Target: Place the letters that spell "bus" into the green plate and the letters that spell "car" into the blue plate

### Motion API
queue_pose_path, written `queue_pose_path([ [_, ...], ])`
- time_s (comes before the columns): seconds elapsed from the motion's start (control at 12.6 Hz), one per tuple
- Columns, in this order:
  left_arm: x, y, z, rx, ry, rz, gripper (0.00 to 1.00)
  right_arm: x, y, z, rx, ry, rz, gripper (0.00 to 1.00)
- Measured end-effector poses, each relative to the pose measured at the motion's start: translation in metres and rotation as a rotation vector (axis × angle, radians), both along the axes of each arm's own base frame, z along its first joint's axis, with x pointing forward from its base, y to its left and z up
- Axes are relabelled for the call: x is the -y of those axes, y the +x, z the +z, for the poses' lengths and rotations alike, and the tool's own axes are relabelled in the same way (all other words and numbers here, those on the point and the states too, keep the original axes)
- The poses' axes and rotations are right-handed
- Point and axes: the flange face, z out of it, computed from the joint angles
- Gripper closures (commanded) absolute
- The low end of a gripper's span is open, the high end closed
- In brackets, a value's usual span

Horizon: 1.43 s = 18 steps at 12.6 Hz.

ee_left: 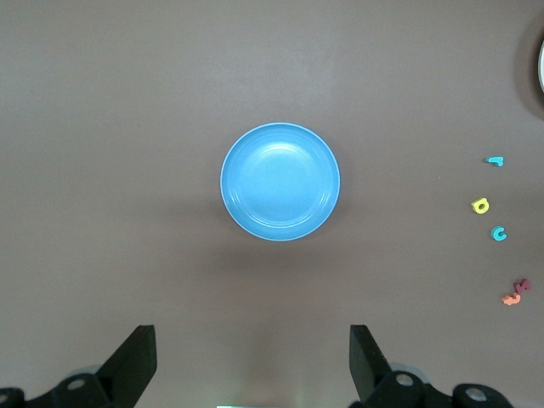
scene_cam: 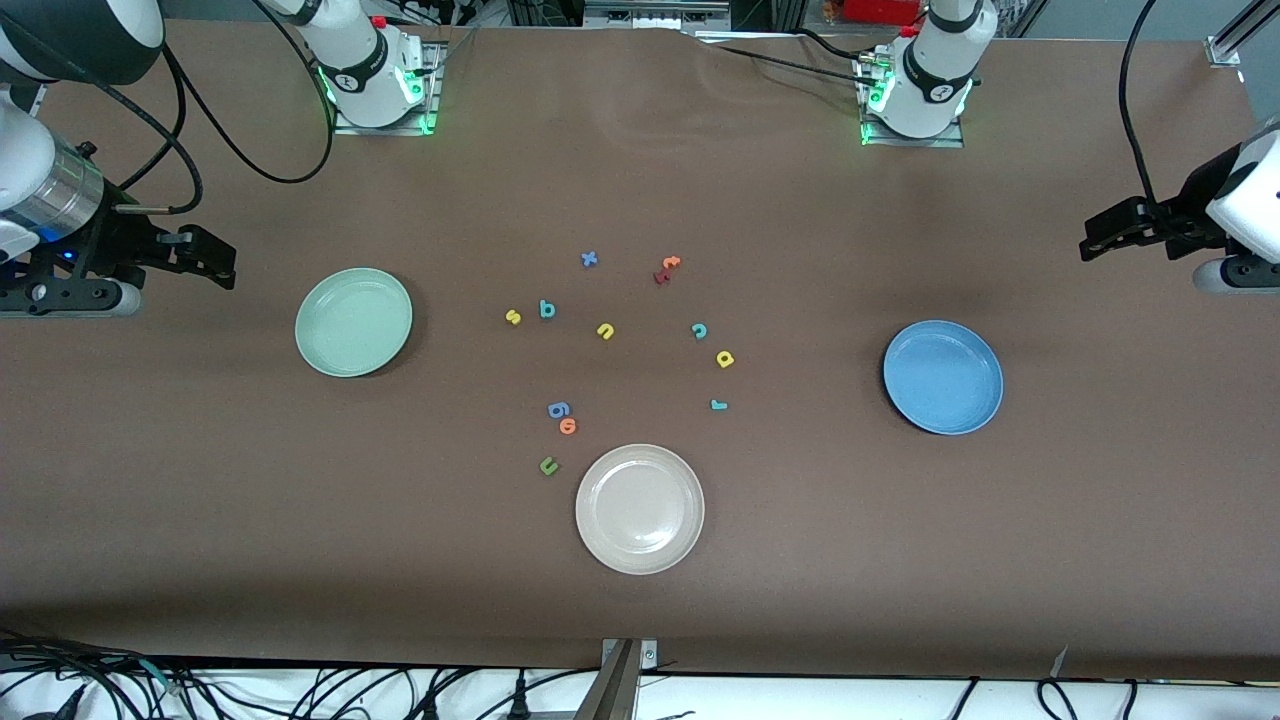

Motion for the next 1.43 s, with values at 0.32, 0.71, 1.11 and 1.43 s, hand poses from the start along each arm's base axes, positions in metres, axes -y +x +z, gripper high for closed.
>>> queue_pose_path([
  [0.32,0.0000,0.0000,0.0000,0.000,0.000,0.000,0.00,-0.0048,-0.0007,0.0015,0.003,0.027,0.002,0.00],
  [0.71,0.0000,0.0000,0.0000,0.000,0.000,0.000,0.00,-0.0060,-0.0017,0.0037,0.006,0.040,0.001,0.00],
  [1.11,0.0000,0.0000,0.0000,0.000,0.000,0.000,0.00,-0.0048,-0.0016,0.0034,0.005,0.039,-0.001,0.00],
  [1.43,0.0001,0.0000,-0.0001,0.000,0.000,0.000,0.00,-0.0036,-0.0014,0.0028,0.003,0.039,-0.003,0.00],
])
